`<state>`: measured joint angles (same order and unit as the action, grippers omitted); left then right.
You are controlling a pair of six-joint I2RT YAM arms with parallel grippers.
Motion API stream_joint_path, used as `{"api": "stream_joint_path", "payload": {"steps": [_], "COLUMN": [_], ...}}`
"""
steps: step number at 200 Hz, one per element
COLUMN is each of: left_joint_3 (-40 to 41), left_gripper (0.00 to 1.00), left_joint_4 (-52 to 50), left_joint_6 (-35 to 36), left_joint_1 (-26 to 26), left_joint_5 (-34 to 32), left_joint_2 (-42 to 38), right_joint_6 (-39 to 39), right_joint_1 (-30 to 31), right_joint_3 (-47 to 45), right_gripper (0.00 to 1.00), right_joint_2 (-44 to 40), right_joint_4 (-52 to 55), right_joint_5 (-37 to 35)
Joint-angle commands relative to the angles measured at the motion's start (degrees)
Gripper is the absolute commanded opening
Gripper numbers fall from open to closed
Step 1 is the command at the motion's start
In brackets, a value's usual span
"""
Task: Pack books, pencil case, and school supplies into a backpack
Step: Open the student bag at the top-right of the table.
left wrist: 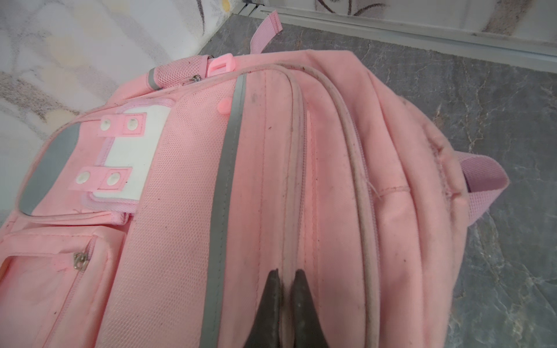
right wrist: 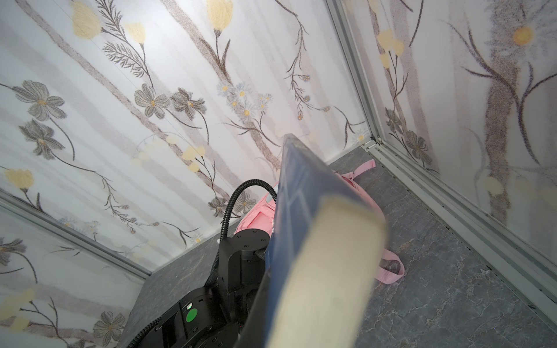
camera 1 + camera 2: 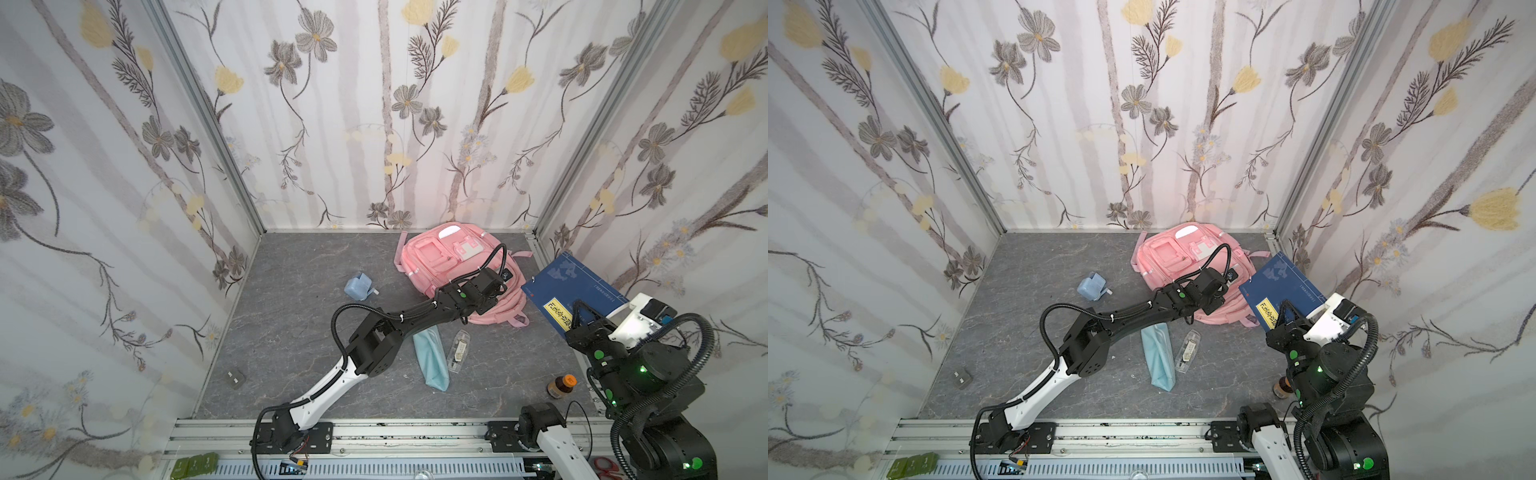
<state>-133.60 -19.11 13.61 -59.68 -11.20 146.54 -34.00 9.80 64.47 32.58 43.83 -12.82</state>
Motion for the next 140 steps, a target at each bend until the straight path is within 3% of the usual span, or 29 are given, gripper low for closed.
{"api": "stream_joint_path", "payload": {"steps": [1, 69, 140], "left_joint_3": [-1.43, -3.68, -3.68], "left_gripper": [0.00, 0.00, 0.00], "left_joint_4": [2.86, 6.99, 10.21], "left_joint_6": [0.81, -0.36, -8.14], "left_joint_1": [0.27, 0.62, 2.70], "left_joint_5": [-3.17, -3.81, -2.13], "left_joint_2": [-1.94, -7.06, -12.98], "right_joint_6": [-0.07, 0.17, -1.60], "right_joint_1": [0.04, 0.07, 0.04], "right_joint_3": [-0.30, -0.57, -2.71], "right_gripper": [0.00, 0.00, 0.00], "right_joint_2": [0.16, 0.93, 1.07], "right_joint_4": [-2.69, -4.02, -5.39], "right_joint_5": [-0.85, 0.14, 1.53]}}
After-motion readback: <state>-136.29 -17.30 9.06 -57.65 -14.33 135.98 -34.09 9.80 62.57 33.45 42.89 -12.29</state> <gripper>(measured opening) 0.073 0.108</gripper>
